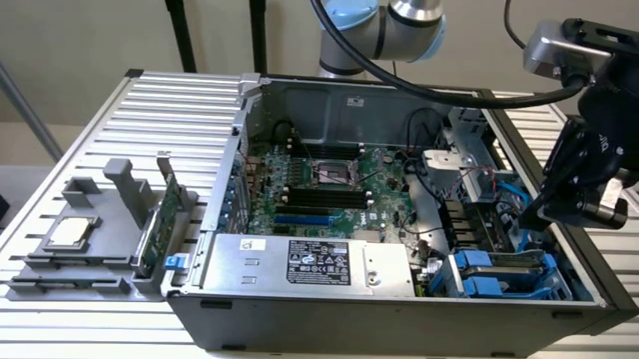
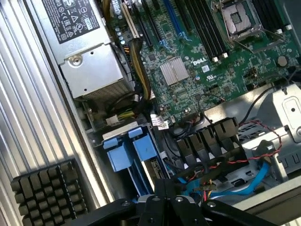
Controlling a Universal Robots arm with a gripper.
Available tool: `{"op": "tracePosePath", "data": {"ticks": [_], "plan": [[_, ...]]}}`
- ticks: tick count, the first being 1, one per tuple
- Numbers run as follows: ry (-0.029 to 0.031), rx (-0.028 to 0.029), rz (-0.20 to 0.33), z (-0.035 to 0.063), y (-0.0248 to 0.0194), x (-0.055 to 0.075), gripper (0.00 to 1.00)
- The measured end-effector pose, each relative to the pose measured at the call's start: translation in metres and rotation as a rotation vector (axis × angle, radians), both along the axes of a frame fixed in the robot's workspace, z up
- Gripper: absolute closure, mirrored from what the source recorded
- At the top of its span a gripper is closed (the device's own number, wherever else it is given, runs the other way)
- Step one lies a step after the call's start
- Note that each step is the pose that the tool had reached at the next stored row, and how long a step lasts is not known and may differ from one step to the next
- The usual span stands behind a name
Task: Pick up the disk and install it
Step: 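Insert the disk into the insertion slot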
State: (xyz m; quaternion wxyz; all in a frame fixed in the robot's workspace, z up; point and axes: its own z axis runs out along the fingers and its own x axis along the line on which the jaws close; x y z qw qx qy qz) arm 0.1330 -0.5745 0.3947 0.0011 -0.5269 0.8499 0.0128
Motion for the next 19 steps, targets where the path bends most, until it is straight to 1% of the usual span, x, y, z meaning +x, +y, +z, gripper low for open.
{"op": "tracePosePath", "data": {"ticks": [5,15,19], "plan": [[0.0,0.0,-0.091,0.0,0.0,0.0,0.89],[0.0,0.0004,-0.254,0.0,0.0,0.0,0.89],[0.0004,0.0036,-0.309,0.0,0.0,0.0,0.89]]}}
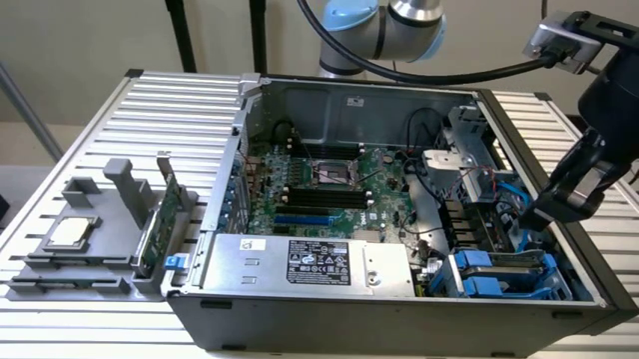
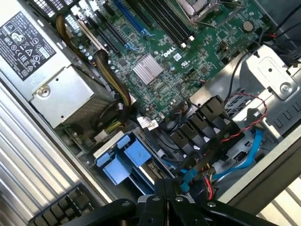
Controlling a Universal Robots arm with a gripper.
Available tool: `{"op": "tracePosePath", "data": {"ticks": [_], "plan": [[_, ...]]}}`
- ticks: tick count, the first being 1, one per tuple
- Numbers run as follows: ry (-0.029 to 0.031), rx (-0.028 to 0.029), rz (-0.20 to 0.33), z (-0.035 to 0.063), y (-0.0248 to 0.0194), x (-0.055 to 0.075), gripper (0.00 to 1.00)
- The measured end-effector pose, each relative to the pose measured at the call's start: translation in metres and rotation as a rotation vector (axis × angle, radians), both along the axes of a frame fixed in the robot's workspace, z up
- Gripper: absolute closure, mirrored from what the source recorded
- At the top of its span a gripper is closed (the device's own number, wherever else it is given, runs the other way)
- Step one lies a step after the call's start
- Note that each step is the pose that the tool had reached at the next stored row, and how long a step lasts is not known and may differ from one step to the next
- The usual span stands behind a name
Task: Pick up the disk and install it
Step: 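Insert the disk into the insertion slot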
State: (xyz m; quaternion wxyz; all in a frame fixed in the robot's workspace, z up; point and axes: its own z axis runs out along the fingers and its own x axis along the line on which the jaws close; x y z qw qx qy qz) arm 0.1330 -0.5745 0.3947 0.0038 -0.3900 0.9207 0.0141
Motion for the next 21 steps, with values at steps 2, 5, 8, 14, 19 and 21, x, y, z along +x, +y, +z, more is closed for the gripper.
{"op": "tracePosePath", "data": {"ticks": [2,5,8,14,19,21], "plan": [[0.0,0.0024,-0.024,0.0,0.0,0.0,0.89],[-0.0002,0.0056,-0.059,0.0002,0.0,0.0,0.89],[-0.0008,0.0089,-0.089,0.0012,0.0,0.0,0.89],[-0.0037,0.0142,-0.144,0.0055,0.0,0.0,0.89],[-0.0084,0.0172,-0.189,0.0091,0.0,0.0,0.89],[-0.0123,0.018,-0.207,0.0102,0.0,0.0,0.89]]}}
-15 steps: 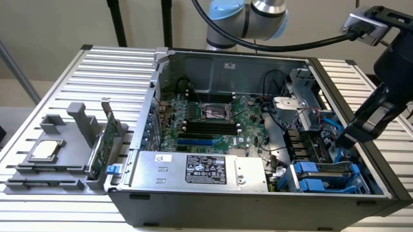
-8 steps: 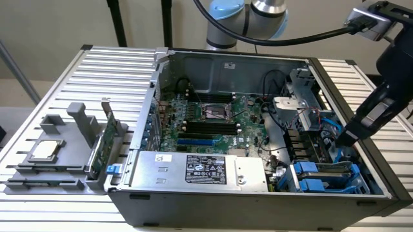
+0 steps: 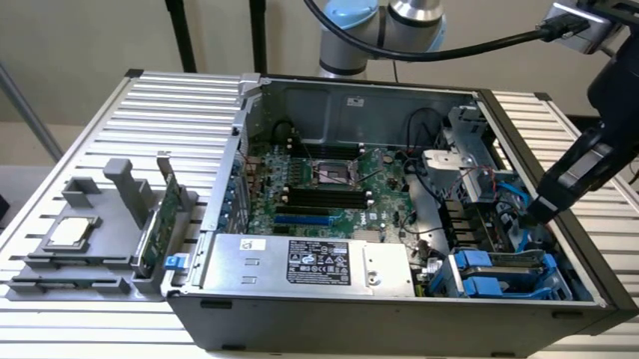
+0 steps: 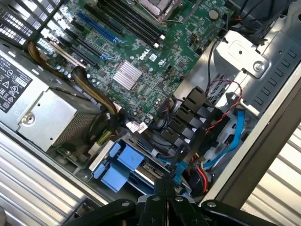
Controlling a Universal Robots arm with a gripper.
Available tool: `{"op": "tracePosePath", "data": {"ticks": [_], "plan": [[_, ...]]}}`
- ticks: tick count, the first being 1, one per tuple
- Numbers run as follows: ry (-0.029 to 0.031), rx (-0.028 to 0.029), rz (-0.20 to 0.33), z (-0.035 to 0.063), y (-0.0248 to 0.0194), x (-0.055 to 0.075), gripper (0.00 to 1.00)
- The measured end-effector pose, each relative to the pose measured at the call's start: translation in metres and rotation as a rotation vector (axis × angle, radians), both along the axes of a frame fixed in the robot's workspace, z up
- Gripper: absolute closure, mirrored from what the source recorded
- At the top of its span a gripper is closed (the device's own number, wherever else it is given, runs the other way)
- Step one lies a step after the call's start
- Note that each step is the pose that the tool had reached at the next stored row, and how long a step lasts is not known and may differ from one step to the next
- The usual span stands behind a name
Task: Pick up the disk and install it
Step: 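Insert the disk into the insertion slot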
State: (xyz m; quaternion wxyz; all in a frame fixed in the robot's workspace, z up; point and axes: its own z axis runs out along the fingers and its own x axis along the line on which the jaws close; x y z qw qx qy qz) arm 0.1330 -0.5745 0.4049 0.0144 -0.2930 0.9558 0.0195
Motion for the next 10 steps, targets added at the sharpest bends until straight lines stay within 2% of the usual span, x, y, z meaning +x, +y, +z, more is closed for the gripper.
{"op": "tracePosePath", "data": {"ticks": [7,10], "plan": [[-0.0161,0.0022,-0.054,0.0024,0.0,0.0,0.89],[-0.0184,0.0041,-0.085,0.0026,0.0,0.0001,0.89]]}}
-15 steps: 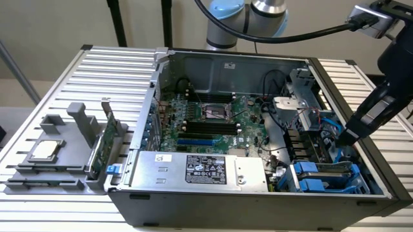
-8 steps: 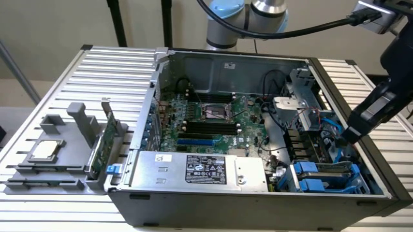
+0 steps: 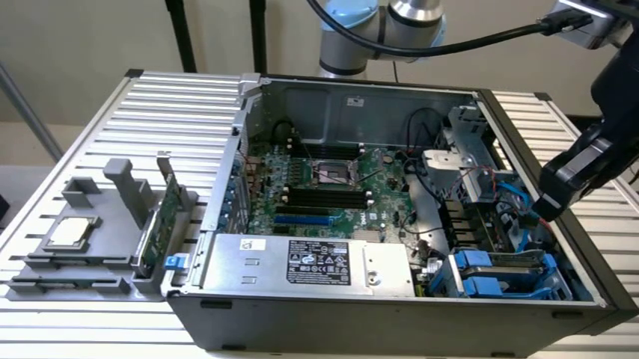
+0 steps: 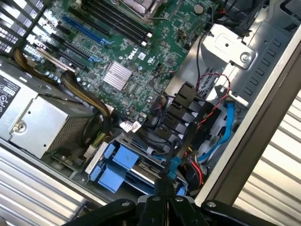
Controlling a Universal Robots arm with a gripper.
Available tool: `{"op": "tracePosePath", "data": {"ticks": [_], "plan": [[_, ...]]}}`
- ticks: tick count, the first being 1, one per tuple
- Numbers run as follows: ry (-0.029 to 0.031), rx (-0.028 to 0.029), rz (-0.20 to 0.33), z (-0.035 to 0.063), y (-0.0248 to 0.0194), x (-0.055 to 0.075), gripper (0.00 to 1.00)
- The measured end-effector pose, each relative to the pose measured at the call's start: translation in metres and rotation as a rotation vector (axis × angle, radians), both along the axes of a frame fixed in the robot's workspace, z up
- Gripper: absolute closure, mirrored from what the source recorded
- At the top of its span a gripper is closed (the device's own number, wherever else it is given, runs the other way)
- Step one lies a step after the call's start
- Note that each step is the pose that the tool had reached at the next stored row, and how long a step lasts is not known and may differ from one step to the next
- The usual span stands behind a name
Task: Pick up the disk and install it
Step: 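Insert the disk into the insertion slot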
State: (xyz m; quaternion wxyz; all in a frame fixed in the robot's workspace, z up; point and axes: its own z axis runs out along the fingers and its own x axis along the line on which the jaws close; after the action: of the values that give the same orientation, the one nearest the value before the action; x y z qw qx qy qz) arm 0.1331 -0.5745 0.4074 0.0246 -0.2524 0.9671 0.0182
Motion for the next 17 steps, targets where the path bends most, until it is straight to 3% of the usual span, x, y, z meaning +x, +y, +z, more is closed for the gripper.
{"op": "tracePosePath", "data": {"ticks": [9,17], "plan": [[0.0,0.0011,-0.149,-0.0001,-0.0001,-0.0001,0.89],[0.0004,0.008,-0.284,-0.0033,0.0,-0.0001,0.89]]}}
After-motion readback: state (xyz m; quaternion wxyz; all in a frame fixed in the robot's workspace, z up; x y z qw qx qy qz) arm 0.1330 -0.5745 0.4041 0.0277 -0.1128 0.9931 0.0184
